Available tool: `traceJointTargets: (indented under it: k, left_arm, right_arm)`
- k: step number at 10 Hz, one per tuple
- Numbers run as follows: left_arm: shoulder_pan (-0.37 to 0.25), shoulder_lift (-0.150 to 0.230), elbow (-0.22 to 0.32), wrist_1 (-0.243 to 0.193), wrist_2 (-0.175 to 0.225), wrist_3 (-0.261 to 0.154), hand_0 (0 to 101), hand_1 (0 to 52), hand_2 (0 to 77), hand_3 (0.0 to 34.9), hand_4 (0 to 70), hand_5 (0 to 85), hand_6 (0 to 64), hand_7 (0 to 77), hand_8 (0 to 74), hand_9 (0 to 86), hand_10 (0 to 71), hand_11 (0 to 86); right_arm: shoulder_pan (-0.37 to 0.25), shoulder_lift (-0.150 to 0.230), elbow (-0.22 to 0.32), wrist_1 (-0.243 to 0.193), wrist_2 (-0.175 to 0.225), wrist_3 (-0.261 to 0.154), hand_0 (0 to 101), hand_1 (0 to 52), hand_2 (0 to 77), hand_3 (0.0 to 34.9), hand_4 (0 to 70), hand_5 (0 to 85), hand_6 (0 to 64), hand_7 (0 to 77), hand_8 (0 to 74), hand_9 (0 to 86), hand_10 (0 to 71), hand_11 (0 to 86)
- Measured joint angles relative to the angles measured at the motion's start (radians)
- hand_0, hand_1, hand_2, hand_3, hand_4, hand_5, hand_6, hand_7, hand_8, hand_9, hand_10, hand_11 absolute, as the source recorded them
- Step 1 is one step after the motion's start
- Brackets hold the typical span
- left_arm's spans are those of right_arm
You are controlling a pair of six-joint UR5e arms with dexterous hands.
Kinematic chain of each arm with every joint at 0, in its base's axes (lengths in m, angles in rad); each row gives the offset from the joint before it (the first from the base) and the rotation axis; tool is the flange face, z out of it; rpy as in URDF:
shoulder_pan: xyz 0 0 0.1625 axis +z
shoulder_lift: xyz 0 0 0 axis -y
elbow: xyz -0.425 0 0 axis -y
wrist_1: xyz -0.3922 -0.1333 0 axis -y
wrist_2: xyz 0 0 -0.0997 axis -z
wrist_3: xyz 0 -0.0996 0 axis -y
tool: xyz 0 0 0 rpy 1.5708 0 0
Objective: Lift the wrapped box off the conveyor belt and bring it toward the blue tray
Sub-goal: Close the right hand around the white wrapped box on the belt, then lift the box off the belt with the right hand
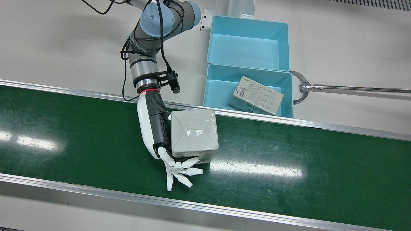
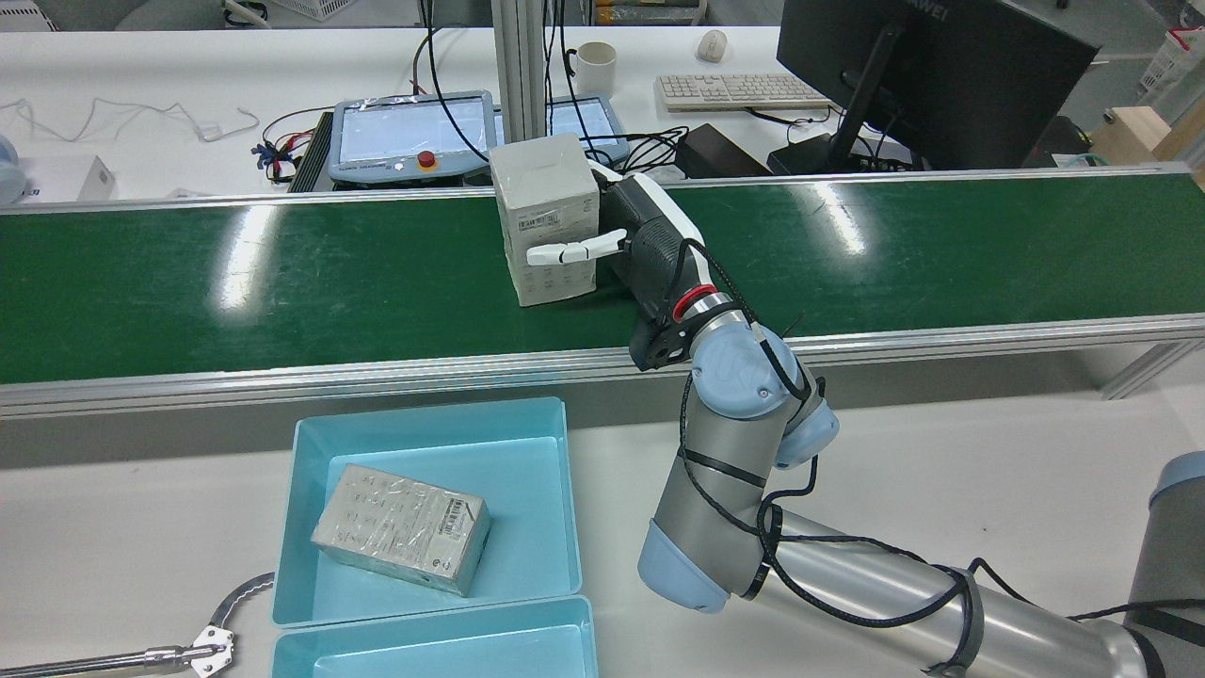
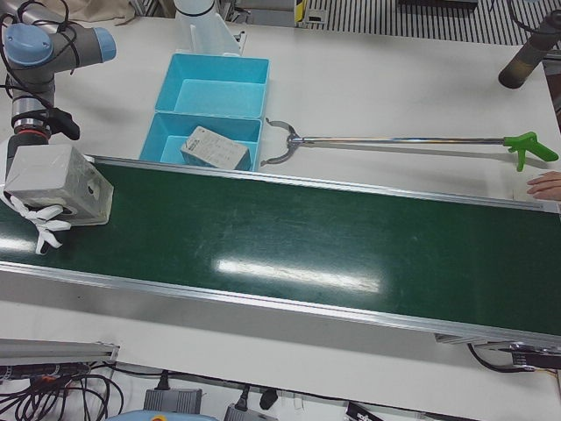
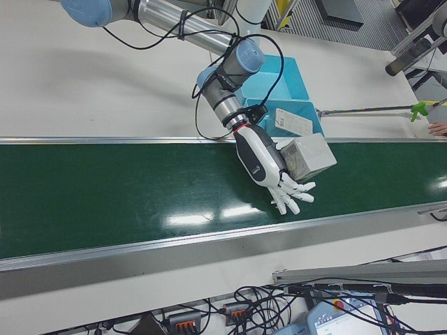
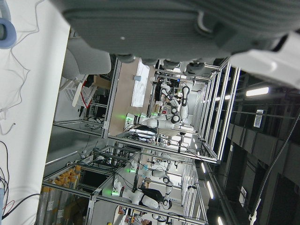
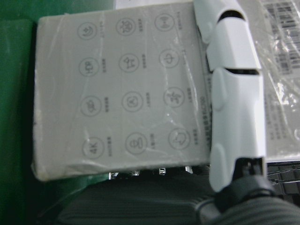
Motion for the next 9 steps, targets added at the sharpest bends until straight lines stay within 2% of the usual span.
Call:
traceJointTargets:
  k: [1,2,3,4,5,6,7,8,9]
  left_arm:
    - [0.000,0.000,0.000,0.000,0.000,0.000,0,0.0,1.1,0.0,0.0,1.1,0.5,0.5,0.5,0.0,0.5,0.5]
    - [0.000,0.000,0.000,0.000,0.000,0.000,0,0.0,0.5,0.0,0.0,1.1,0.5,0.5,0.5,0.0,0.5,0.5]
    - [0.000,0.000,0.000,0.000,0.000,0.000,0,0.0,0.5,0.0,0.0,1.1,0.5,0.5,0.5,0.0,0.5,0.5]
    - [0.000,0.000,0.000,0.000,0.000,0.000,0,0.0,0.5,0.0,0.0,1.1,0.5,0.0,0.5,0.0,0.5,0.5]
    - [0.000,0.000,0.000,0.000,0.000,0.000,0,0.0,0.5,0.0,0.0,1.1,0.5,0.0,0.5,0.0,0.5,0.5]
    - [0.000,0.000,0.000,0.000,0.000,0.000,0,0.0,0.5,0.0,0.0,1.1,0.5,0.5,0.5,0.0,0.5,0.5]
    - [0.000,0.000,0.000,0.000,0.000,0.000,0,0.0,0.5,0.0,0.0,1.1,0.5,0.5,0.5,0.0,0.5,0.5]
    - [0.000,0.000,0.000,0.000,0.000,0.000,0,0.0,1.1,0.0,0.0,1.1,0.5,0.5,0.5,0.5,0.5,0.5]
    - [0.000,0.000,0.000,0.000,0.000,0.000,0,0.0,1.1,0.0,0.0,1.1,0.5,0.5,0.5,0.5,0.5,0.5]
  right_arm:
    - [0.001,0.004,0.005,-0.002,-0.001,0.000,50,17.5,16.9,1.3,19.1,36.0,12.5,17.5,8.2,12.0,0.0,1.1]
    - [0.008,0.006,0.028,-0.009,-0.002,0.001,55,14.7,24.5,0.6,25.6,42.0,26.7,32.7,24.0,27.3,4.9,1.1]
    - [0.018,0.007,0.079,-0.045,-0.007,0.001,56,12.5,26.7,1.3,27.3,42.0,31.6,32.7,29.5,34.9,21.8,9.8]
    - [0.024,0.009,0.153,-0.109,-0.015,0.001,56,12.5,26.7,1.3,27.3,42.0,31.6,32.7,33.8,39.8,21.8,9.8]
    - [0.014,0.007,0.238,-0.177,-0.035,0.002,56,10.4,28.4,0.7,27.8,42.5,33.3,32.7,35.5,40.4,26.2,18.5]
    - [-0.016,0.001,0.318,-0.230,-0.057,0.002,57,10.4,28.4,1.1,28.9,43.1,34.4,32.7,37.6,40.4,30.5,26.2]
    - [-0.060,-0.011,0.385,-0.268,-0.073,0.002,56,10.4,28.4,0.4,29.5,43.6,35.5,32.7,39.3,40.9,33.3,32.2]
    - [-0.099,-0.022,0.424,-0.287,-0.083,0.001,56,10.4,28.4,0.6,29.5,43.6,36.5,32.7,40.4,40.9,34.4,36.0]
    - [-0.131,-0.032,0.448,-0.297,-0.089,0.001,56,4.4,32.7,0.4,30.0,43.6,37.1,32.7,41.5,40.9,34.9,37.1]
